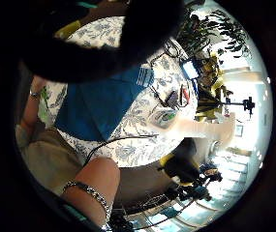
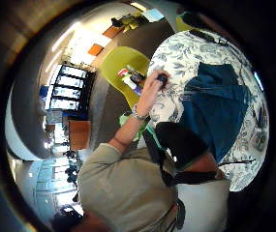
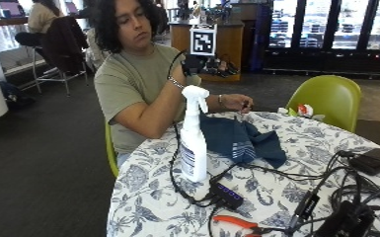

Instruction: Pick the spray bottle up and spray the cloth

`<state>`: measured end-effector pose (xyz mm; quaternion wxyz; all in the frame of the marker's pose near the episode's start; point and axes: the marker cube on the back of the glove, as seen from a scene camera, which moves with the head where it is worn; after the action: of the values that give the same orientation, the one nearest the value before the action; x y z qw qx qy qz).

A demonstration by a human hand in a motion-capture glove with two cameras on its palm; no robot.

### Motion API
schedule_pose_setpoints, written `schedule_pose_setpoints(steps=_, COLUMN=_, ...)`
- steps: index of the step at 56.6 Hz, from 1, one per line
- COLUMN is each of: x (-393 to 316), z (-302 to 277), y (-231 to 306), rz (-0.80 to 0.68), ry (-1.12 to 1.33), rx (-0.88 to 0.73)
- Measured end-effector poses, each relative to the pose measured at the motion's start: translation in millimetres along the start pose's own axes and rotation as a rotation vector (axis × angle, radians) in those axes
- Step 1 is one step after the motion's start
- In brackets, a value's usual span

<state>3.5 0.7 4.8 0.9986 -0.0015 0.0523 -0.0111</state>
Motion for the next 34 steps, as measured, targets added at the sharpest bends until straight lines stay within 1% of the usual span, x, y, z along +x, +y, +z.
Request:
schedule_pose_setpoints(steps=3, x=5, z=1, y=0, rz=0.001, ry=0.052, rx=-0.004)
schedule_pose_setpoints(steps=8, x=-4, z=-5, y=-1, rz=0.046, ry=-0.101, rx=-0.006)
schedule_pose_setpoints(steps=14, x=-5, z=-1, y=-1, rz=0.051, ry=-0.059, rx=-0.008)
schedule_pose_setpoints(steps=21, x=-2, z=-4, y=-1, rz=0.062, ry=-0.104, rx=-0.006)
schedule_pose_setpoints(steps=34, x=6, z=-9, y=3, rz=0.060, ry=-0.080, rx=0.055)
